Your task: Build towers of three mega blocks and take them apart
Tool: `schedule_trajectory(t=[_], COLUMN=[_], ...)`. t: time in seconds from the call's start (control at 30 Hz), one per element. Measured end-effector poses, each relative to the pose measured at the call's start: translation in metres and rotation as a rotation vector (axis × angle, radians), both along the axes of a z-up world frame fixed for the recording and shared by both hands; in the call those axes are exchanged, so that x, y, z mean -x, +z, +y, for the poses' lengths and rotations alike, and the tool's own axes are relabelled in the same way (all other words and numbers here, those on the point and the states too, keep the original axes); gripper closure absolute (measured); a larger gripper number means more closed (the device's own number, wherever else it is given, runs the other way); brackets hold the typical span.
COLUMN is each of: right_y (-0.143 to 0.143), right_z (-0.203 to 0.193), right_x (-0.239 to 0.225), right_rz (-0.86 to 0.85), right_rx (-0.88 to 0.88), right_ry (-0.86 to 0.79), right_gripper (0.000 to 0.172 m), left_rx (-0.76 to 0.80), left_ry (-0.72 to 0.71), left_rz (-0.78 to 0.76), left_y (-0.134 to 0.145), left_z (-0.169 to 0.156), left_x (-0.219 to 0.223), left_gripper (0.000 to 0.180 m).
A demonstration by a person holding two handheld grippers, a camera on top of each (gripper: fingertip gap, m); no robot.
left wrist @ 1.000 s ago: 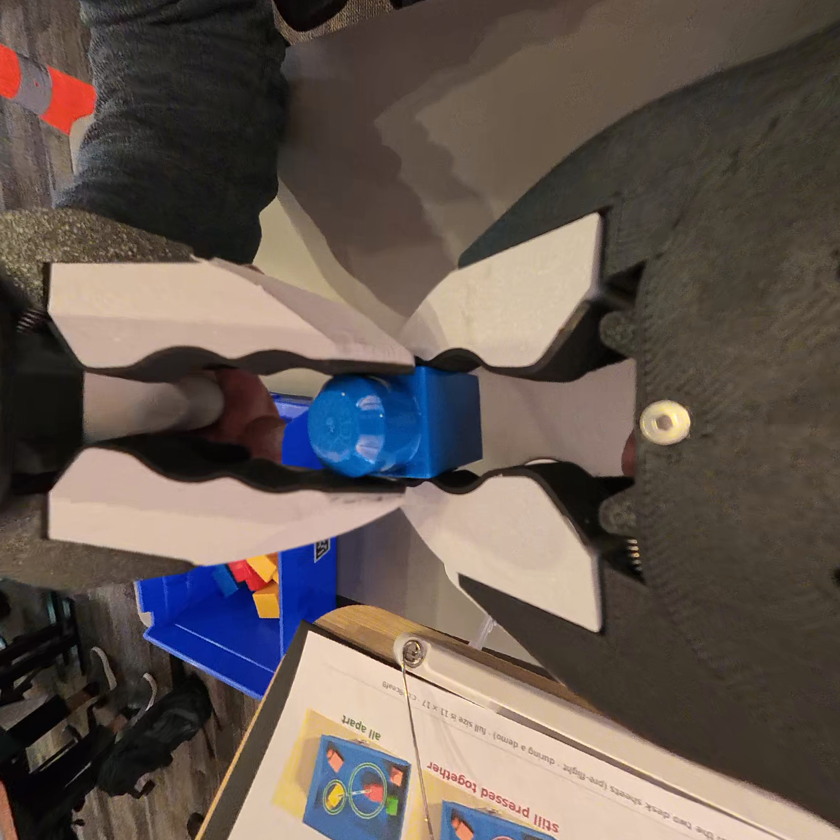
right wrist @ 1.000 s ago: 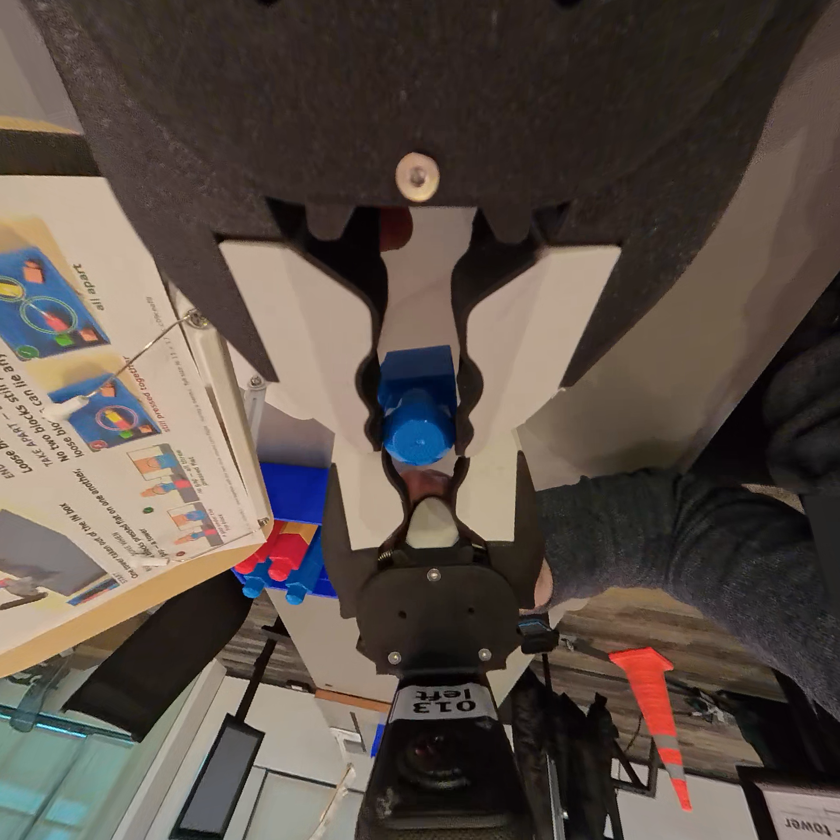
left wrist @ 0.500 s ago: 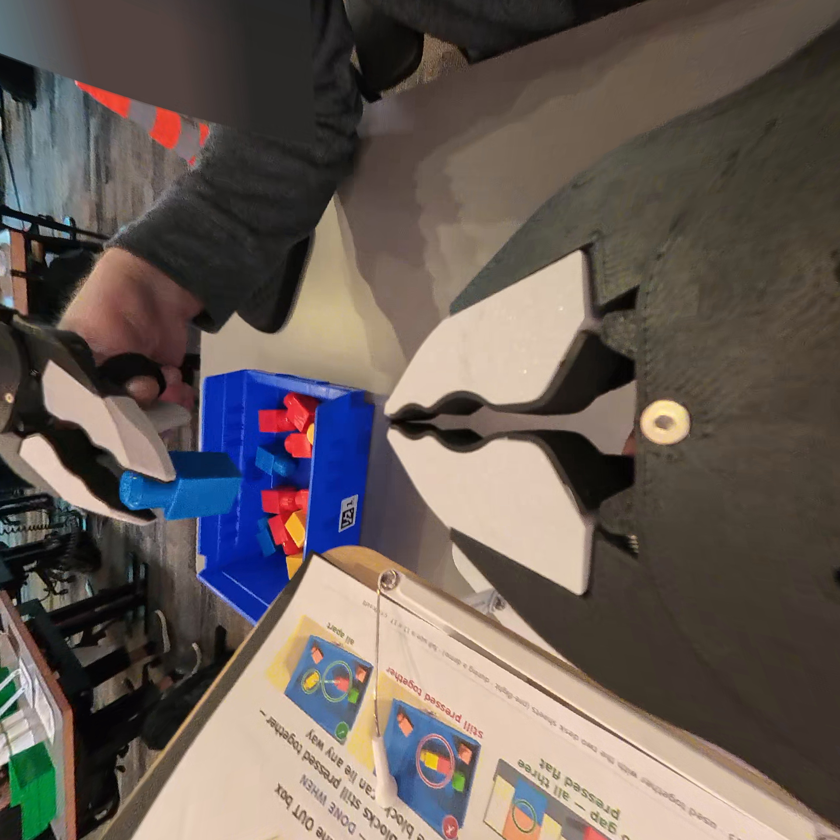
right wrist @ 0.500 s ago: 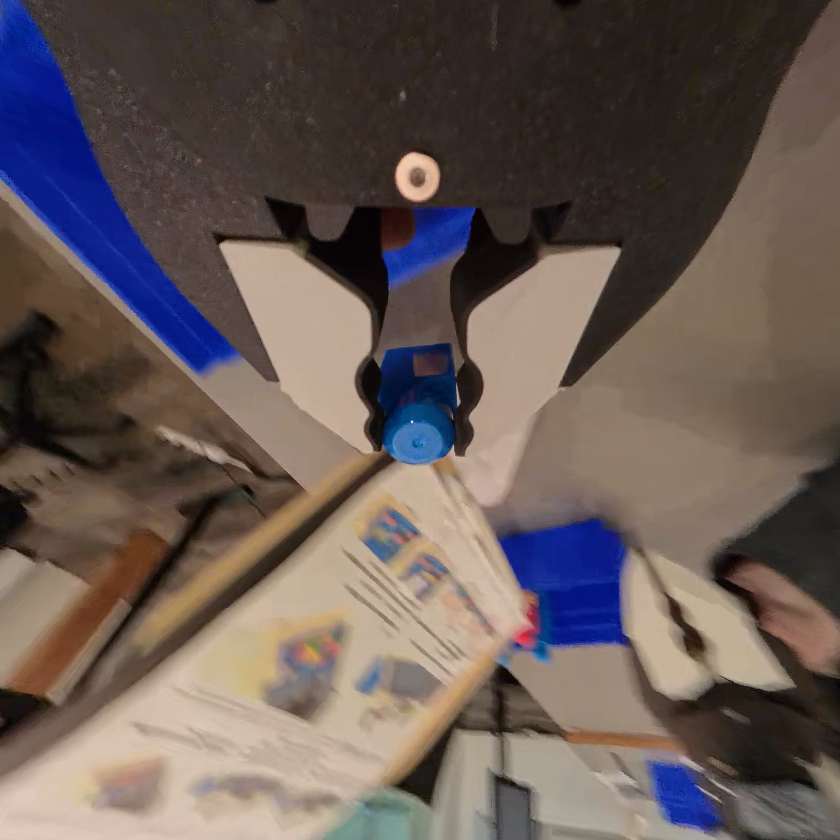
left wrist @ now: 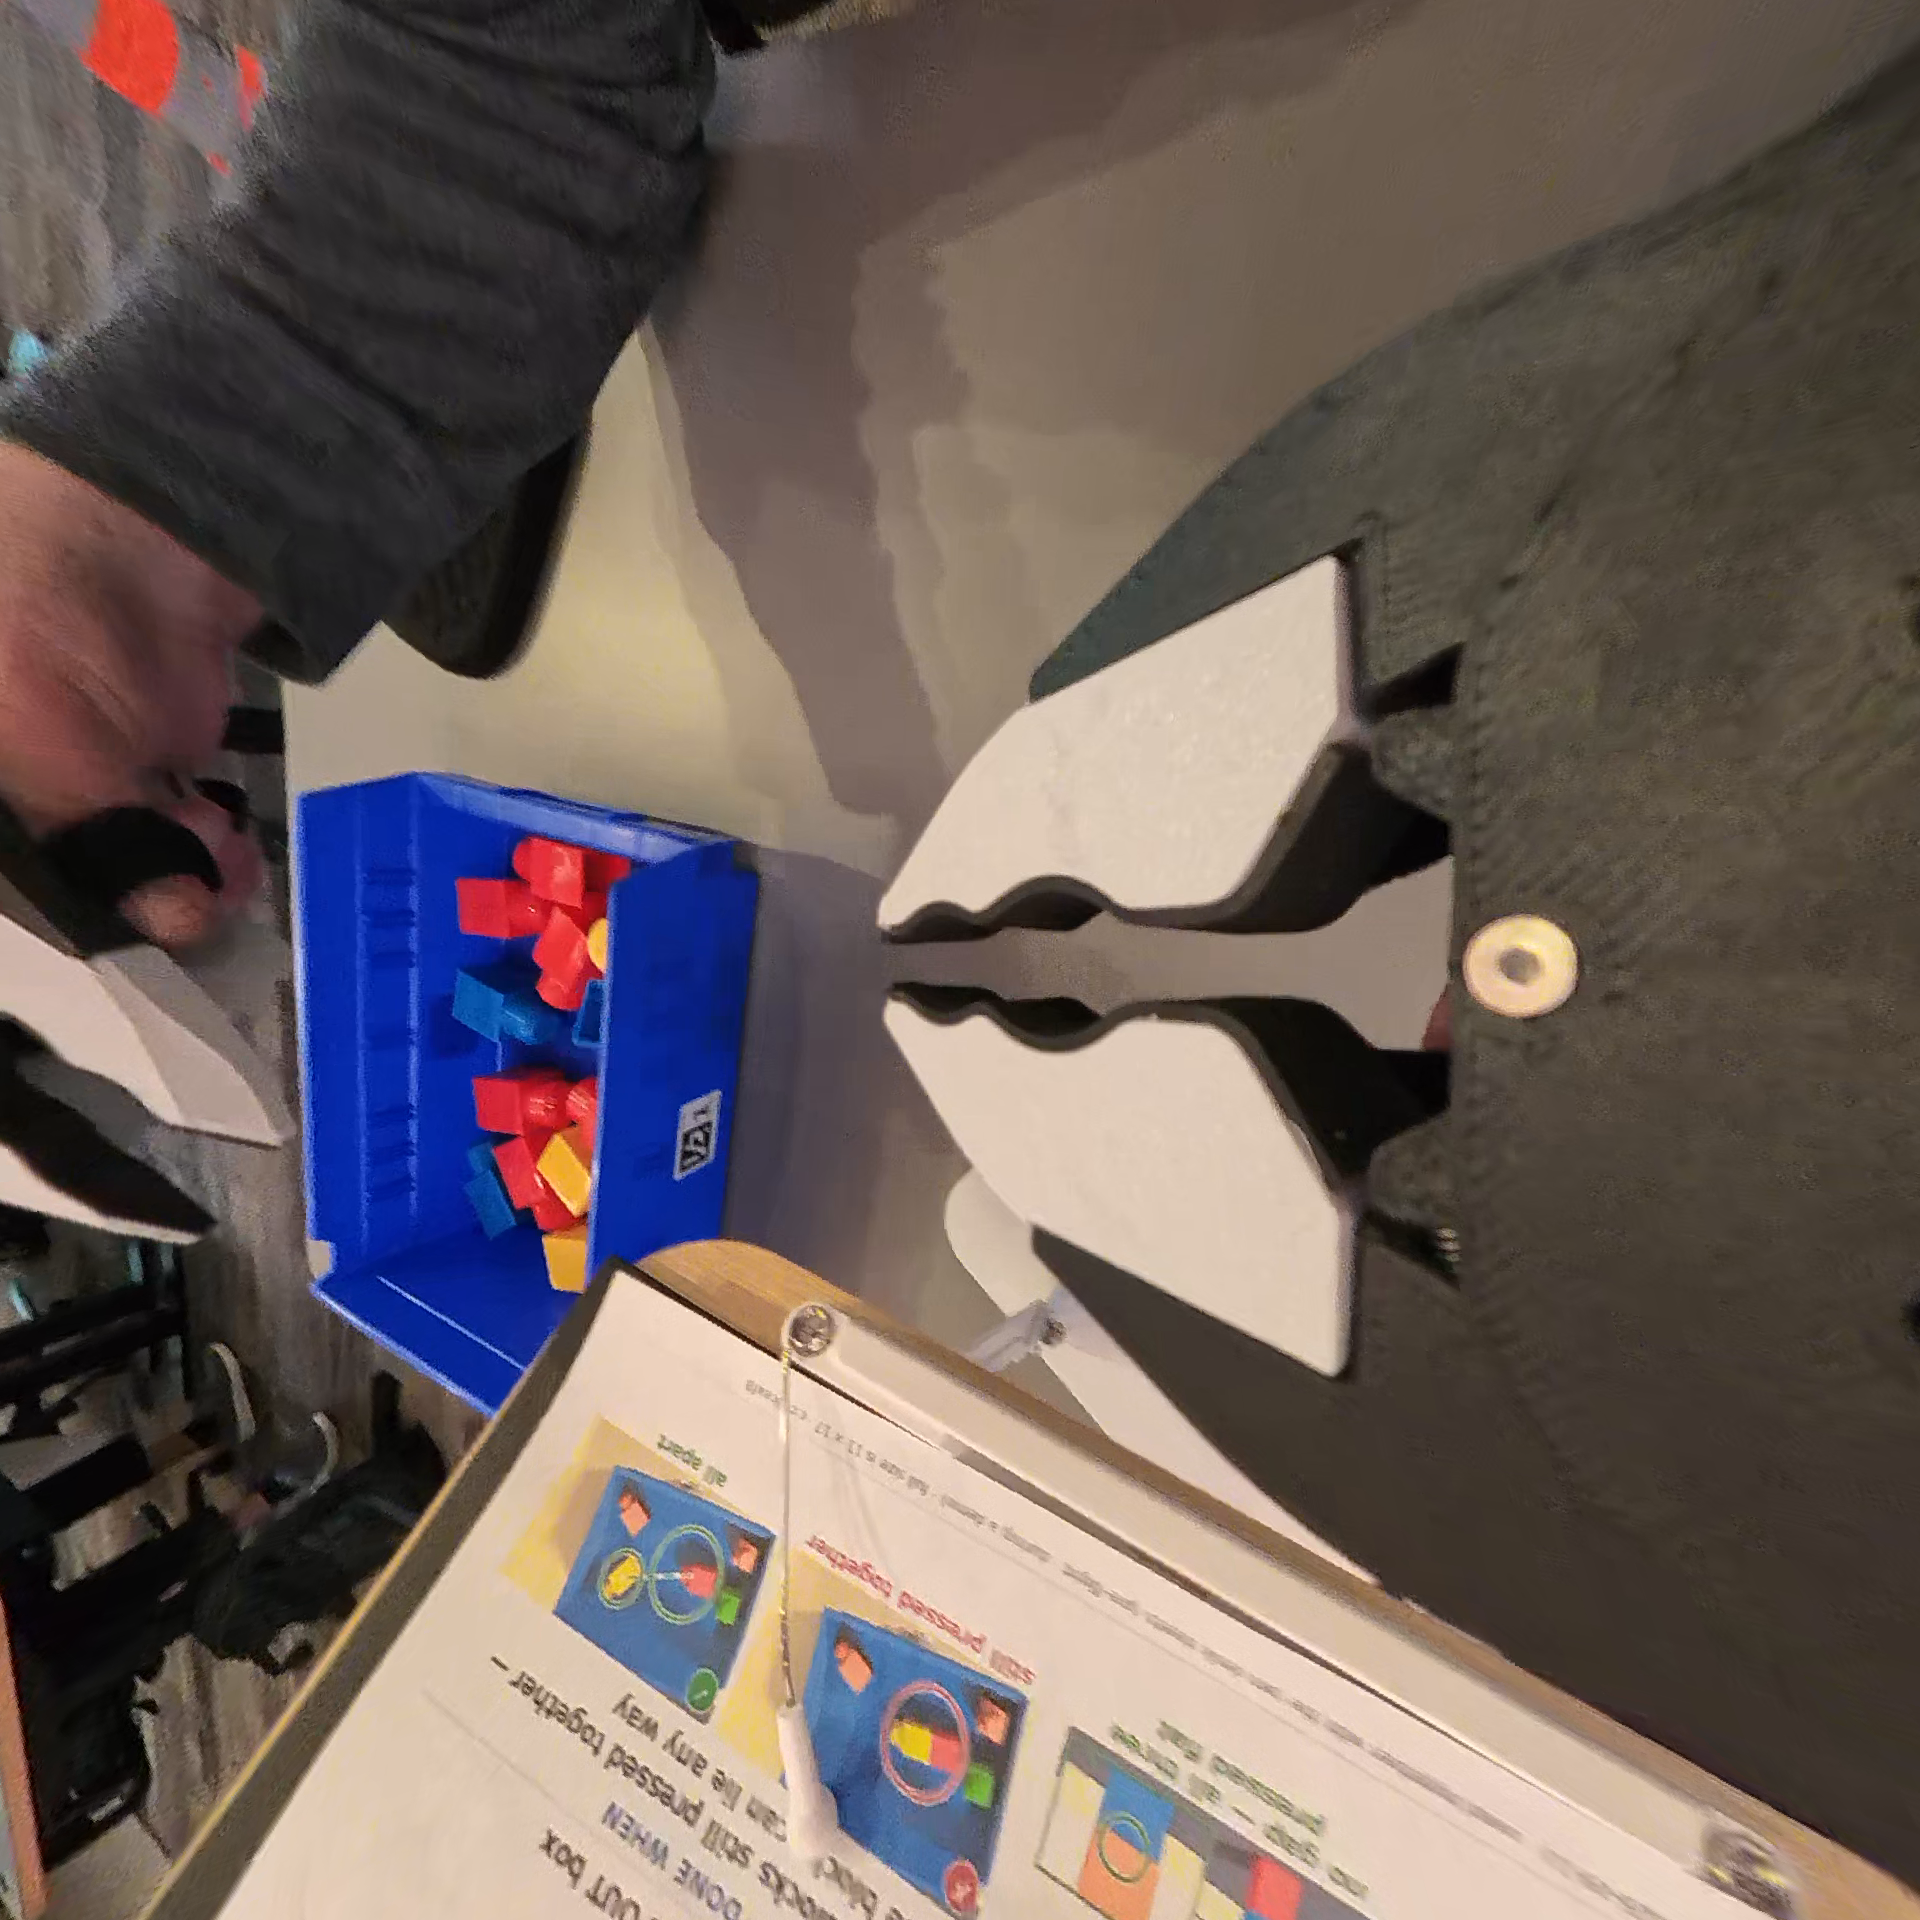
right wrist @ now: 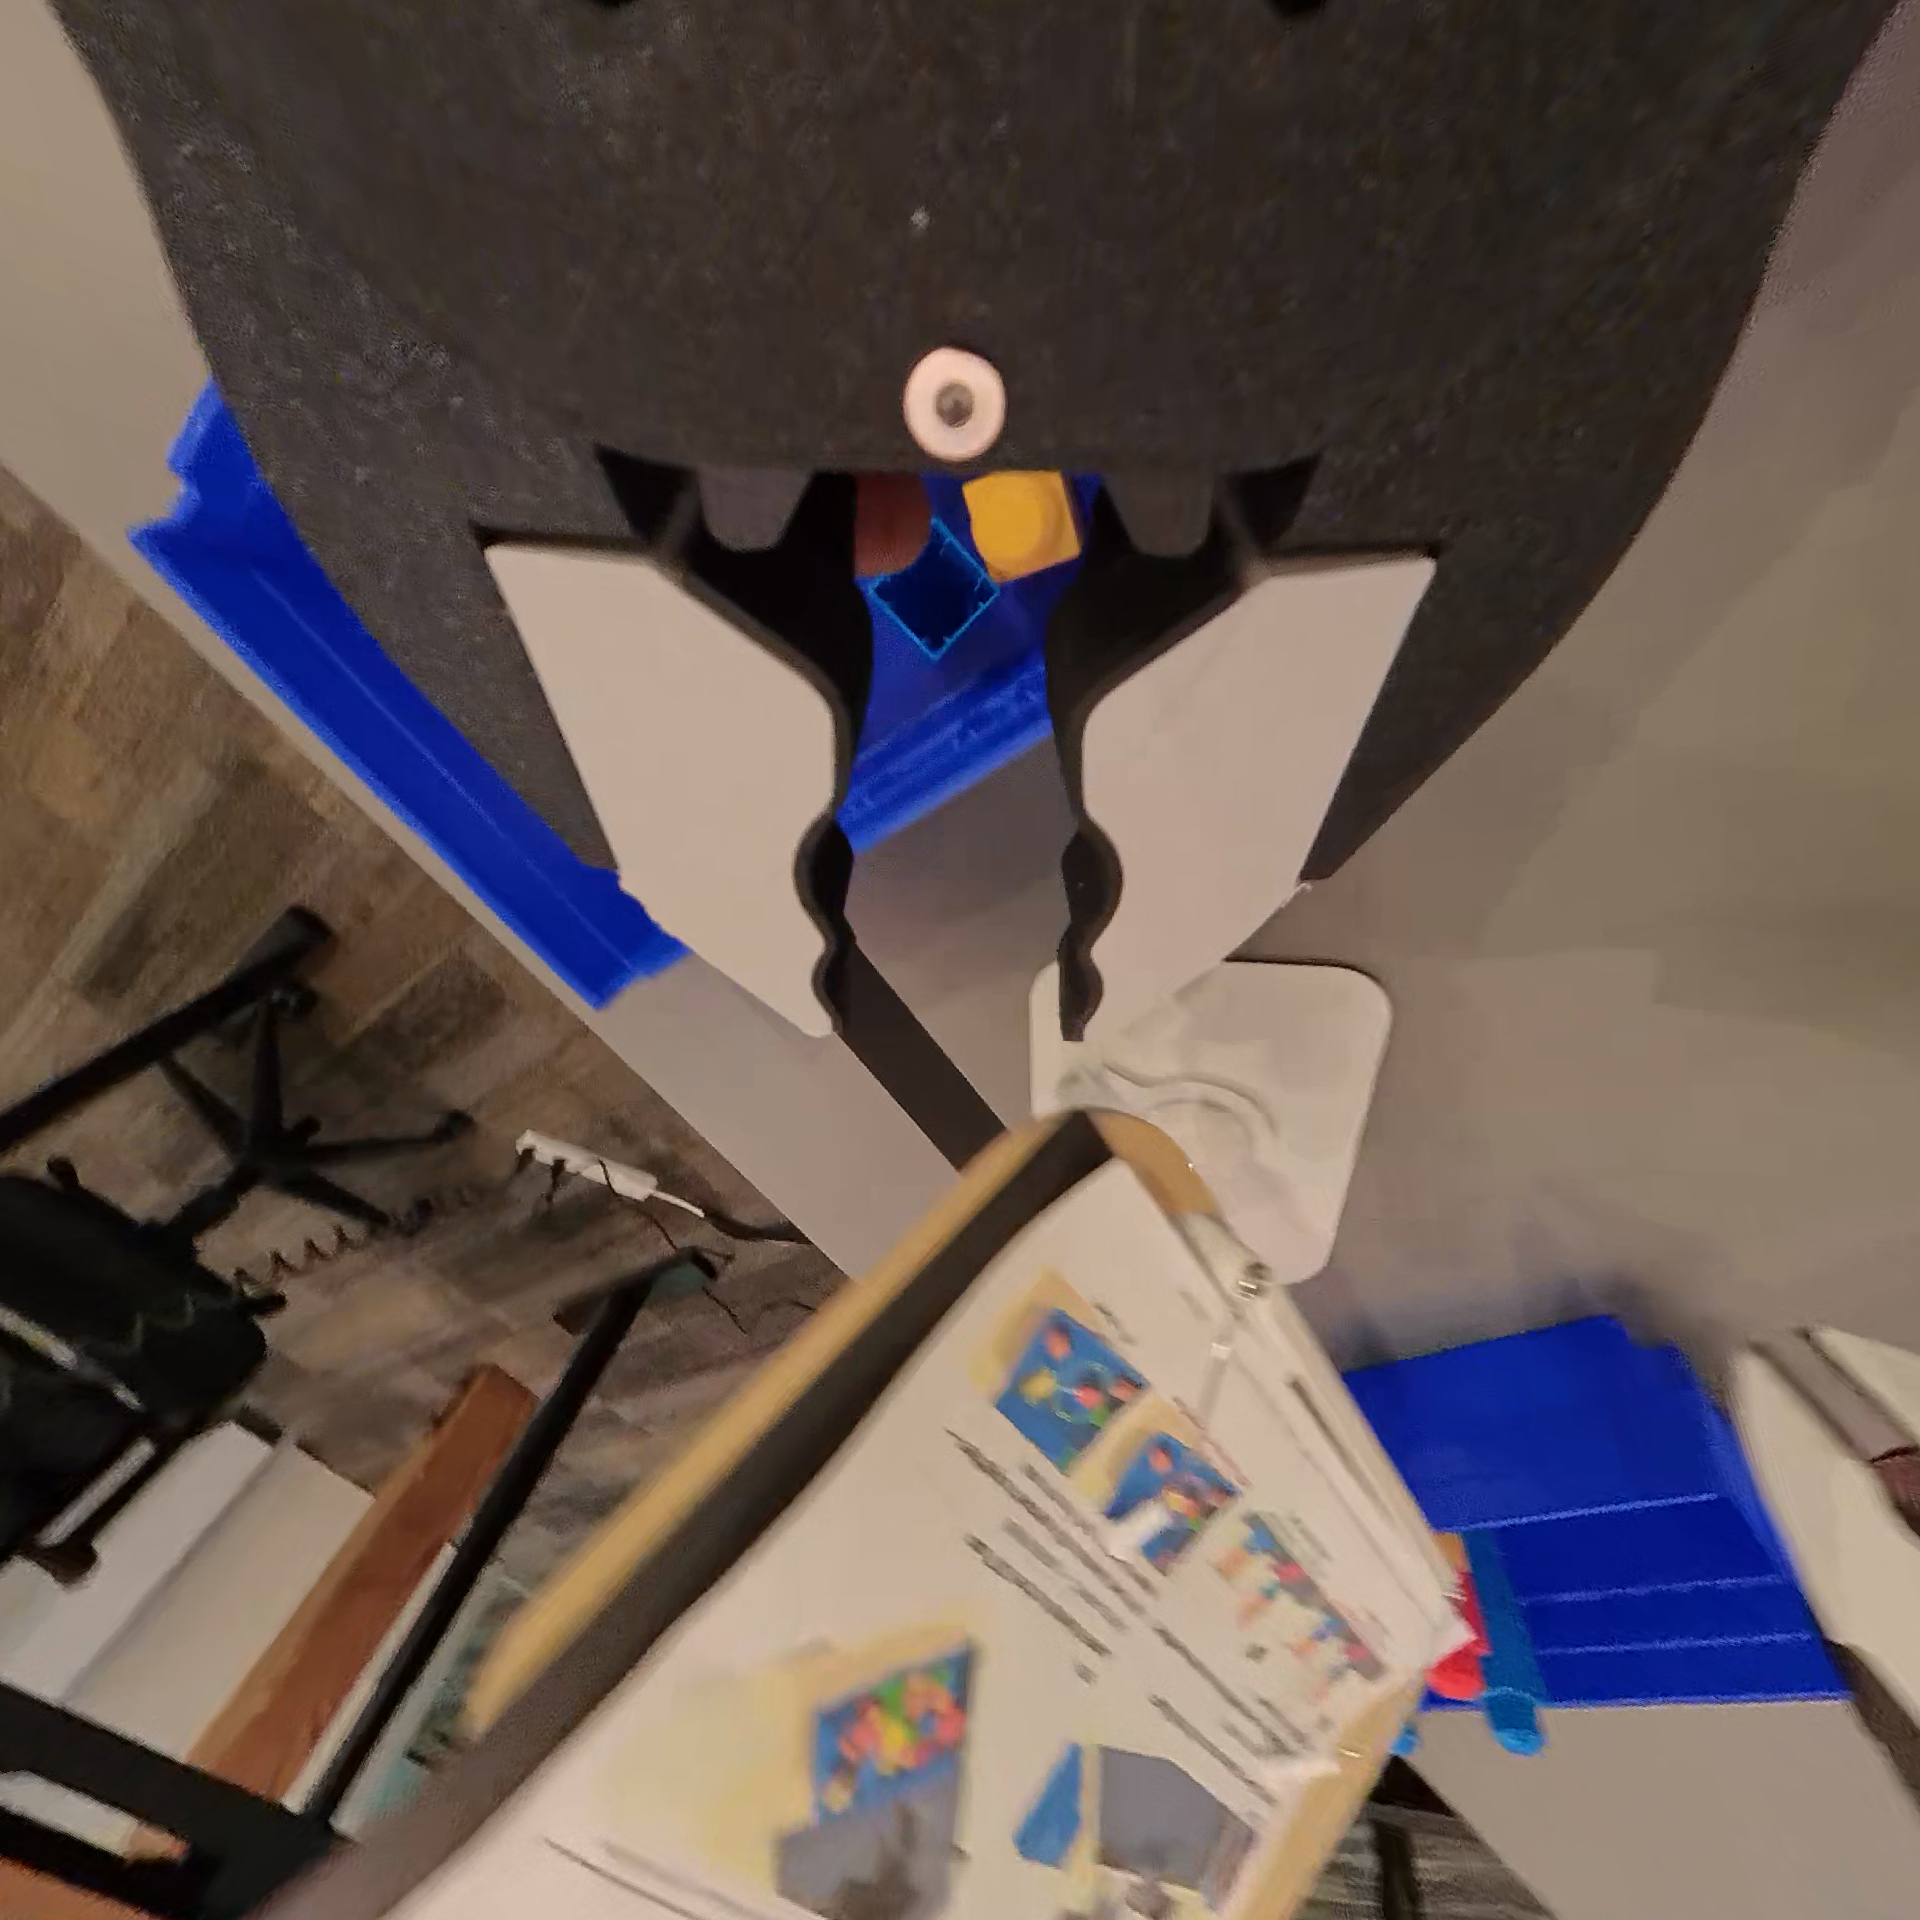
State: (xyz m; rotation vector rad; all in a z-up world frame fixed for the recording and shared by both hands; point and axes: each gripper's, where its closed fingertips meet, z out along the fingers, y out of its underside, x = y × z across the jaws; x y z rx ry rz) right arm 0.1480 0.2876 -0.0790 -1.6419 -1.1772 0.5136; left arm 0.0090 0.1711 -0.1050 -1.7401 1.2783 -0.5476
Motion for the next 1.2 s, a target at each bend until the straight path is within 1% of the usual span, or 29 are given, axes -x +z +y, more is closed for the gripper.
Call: schedule_trajectory(t=[0.07,0.13,0.2,0.27,0.37,0.43,0.5,0.57,0.63,0.7,0.8,0.93,1.0,1.1,1.2], right_y=[0.007,0.013,0.016,0.013,0.002,-0.01,-0.027,-0.047,-0.061,-0.069,-0.074,-0.074,-0.072,-0.069,-0.066], right_z=[-0.02,-0.042,-0.067,-0.085,-0.102,-0.108,-0.114,-0.116,-0.118,-0.122,-0.124,-0.125,-0.125,-0.127,-0.129], right_x=[0.023,0.049,0.077,0.101,0.132,0.151,0.167,0.178,0.186,0.192,0.197,0.197,0.197,0.196,0.197], right_rz=[-0.015,0.005,0.042,0.053,0.071,0.075,0.063,0.022,0.0,0.004,0.023,0.042,0.049,0.057,0.065], right_rx=[-0.049,-0.075,-0.07,-0.055,-0.036,-0.023,0.011,0.039,0.054,0.081,0.115,0.14,0.142,0.141,0.143], right_ry=[0.082,0.176,0.289,0.362,0.418,0.442,0.465,0.48,0.489,0.506,0.521,0.525,0.526,0.528,0.536], right_gripper=[0.136,0.137,0.137,0.137,0.138,0.138,0.139,0.138,0.138,0.139,0.139,0.139,0.139,0.139,0.139], left_rx=[-0.03,-0.052,-0.063,-0.068,-0.066,-0.061,-0.069,-0.058,-0.058,-0.053,-0.029,-0.001,-0.009,-0.025,-0.01], left_ry=[0.06,0.147,0.243,0.363,0.559,0.671,0.782,0.872,0.926,0.973,1.071,1.176,1.194,1.25,1.291], left_rz=[0.032,0.044,0.014,-0.021,-0.055,-0.094,-0.1,-0.087,-0.073,-0.043,-0.048,-0.093,-0.105,-0.036,-0.016], left_y=[0.002,0.007,0.015,0.021,0.024,0.023,0.015,0.001,-0.014,-0.028,-0.044,-0.061,-0.068,-0.081,-0.091], left_z=[0.0,0.001,0.0,0.0,-0.001,0.0,0.007,0.016,0.028,0.041,0.061,0.083,0.094,0.103,0.109], left_x=[0.015,0.043,0.08,0.126,0.199,0.24,0.273,0.296,0.31,0.32,0.336,0.354,0.36,0.374,0.382], left_gripper=[0.17,0.167,0.166,0.165,0.158,0.151,0.143,0.129,0.119,0.111,0.111,0.112,0.11,0.105,0.104])
